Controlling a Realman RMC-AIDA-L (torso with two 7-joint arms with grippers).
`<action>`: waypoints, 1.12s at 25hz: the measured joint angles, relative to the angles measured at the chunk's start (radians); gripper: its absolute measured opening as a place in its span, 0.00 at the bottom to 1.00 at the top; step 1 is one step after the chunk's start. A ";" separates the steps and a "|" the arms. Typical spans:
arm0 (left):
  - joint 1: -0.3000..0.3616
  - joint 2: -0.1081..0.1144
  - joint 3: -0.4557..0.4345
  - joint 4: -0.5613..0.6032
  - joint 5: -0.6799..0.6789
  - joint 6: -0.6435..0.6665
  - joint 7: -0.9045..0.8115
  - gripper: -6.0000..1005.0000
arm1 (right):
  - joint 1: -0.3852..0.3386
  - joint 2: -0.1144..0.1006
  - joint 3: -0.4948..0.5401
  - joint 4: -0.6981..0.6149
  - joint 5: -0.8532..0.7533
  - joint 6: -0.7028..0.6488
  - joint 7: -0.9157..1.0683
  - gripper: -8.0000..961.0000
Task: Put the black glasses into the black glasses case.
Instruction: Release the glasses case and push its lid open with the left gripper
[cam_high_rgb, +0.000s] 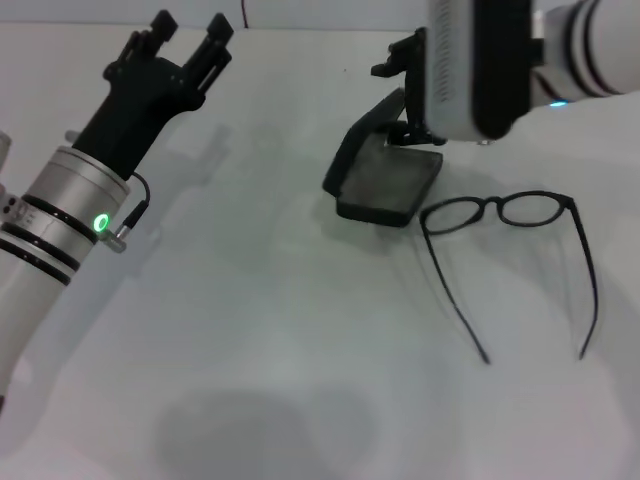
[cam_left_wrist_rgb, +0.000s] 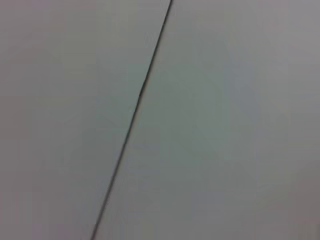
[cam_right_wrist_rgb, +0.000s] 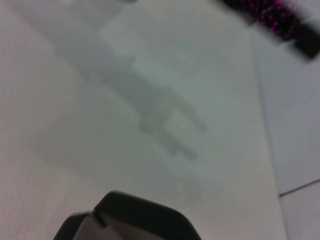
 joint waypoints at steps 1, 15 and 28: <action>-0.008 -0.001 0.001 -0.025 0.022 -0.002 -0.033 0.77 | -0.018 0.000 0.020 -0.012 0.037 -0.008 -0.026 0.60; -0.081 -0.007 -0.004 -0.084 0.083 -0.036 -0.103 0.78 | 0.026 -0.001 0.086 0.105 0.132 -0.068 -0.086 0.64; -0.088 0.000 0.000 -0.095 0.137 -0.036 -0.138 0.78 | -0.093 -0.004 0.398 -0.057 0.241 -0.360 -0.075 0.71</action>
